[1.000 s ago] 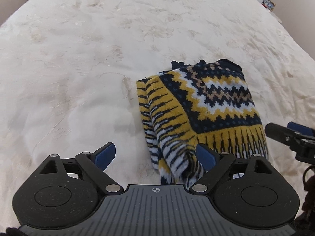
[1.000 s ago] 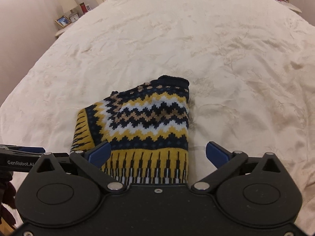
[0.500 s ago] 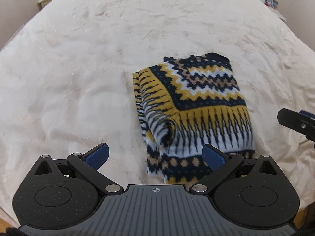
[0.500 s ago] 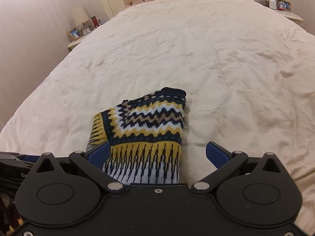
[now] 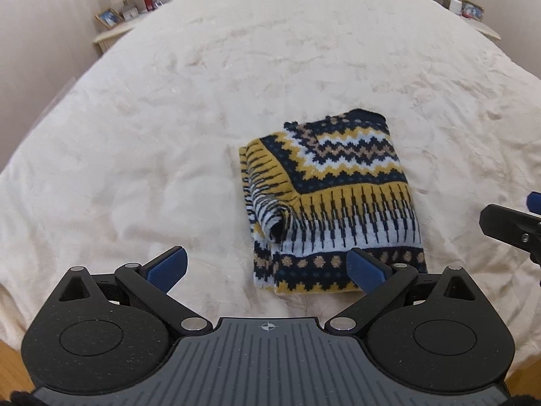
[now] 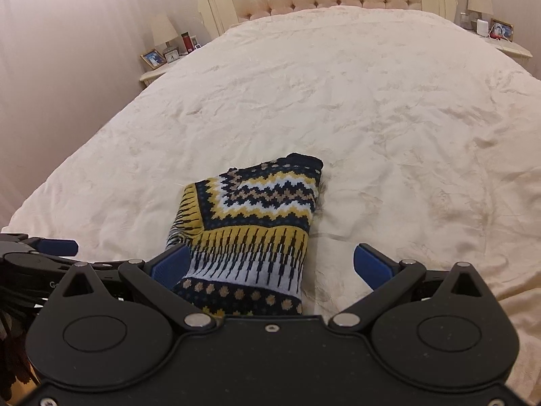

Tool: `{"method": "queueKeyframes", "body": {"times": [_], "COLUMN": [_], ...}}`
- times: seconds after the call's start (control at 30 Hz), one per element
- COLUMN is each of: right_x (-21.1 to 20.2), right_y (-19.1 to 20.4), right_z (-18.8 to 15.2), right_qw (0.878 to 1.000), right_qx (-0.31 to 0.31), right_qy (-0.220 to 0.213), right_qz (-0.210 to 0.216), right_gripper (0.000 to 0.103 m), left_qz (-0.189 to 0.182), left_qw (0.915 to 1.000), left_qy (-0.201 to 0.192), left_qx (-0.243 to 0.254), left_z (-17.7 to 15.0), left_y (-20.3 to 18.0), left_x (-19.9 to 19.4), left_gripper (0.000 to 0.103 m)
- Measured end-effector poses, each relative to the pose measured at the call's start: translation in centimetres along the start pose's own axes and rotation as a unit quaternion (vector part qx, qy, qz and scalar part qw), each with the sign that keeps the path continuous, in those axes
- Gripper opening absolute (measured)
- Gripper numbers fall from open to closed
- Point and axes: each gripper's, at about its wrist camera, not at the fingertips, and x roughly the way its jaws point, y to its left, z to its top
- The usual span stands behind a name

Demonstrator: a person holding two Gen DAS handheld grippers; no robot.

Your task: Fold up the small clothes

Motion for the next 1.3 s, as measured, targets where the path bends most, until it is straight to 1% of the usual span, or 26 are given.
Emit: {"method": "queueKeyframes", "body": {"times": [0.23,0.3,0.43,0.53,0.77,1.07,1.3], "right_x": [-1.3,-1.9,-2.6,-2.7,-2.4,-2.1,-2.1], "right_y": [0.2,0.3,0.5,0.6,0.6,1.2,1.3], "right_z": [-0.1,-0.3,-0.5,-0.6,-1.3,-1.9,-2.0], "right_qw": [1.000,1.000,0.999,0.999,0.999,0.998,0.998], "right_qx": [0.003,0.009,0.018,0.024,0.038,0.035,0.036], "right_qy": [-0.001,-0.008,-0.015,-0.005,0.022,0.036,0.039], "right_qz": [-0.012,-0.010,-0.023,-0.032,-0.029,-0.028,-0.028], "right_gripper": [0.102,0.102,0.102,0.102,0.102,0.102,0.102], "left_qz": [-0.002,-0.005,-0.013,-0.016,-0.017,-0.018,-0.016], "left_qw": [0.9999,0.9999,0.9995,0.9989,0.9982,0.9975,0.9971], "left_qy": [0.002,0.003,0.018,0.030,0.045,0.058,0.066], "left_qx": [-0.011,-0.012,-0.024,-0.032,-0.034,-0.034,-0.036], "left_z": [-0.6,-0.8,-1.3,-1.7,-2.4,-3.0,-3.3], "left_y": [-0.4,-0.6,-0.5,-0.4,-0.2,-0.1,0.0], "left_x": [-1.4,-1.7,-1.9,-1.8,-1.8,-1.8,-1.7], "left_gripper": [0.102,0.102,0.102,0.102,0.102,0.101,0.101]}}
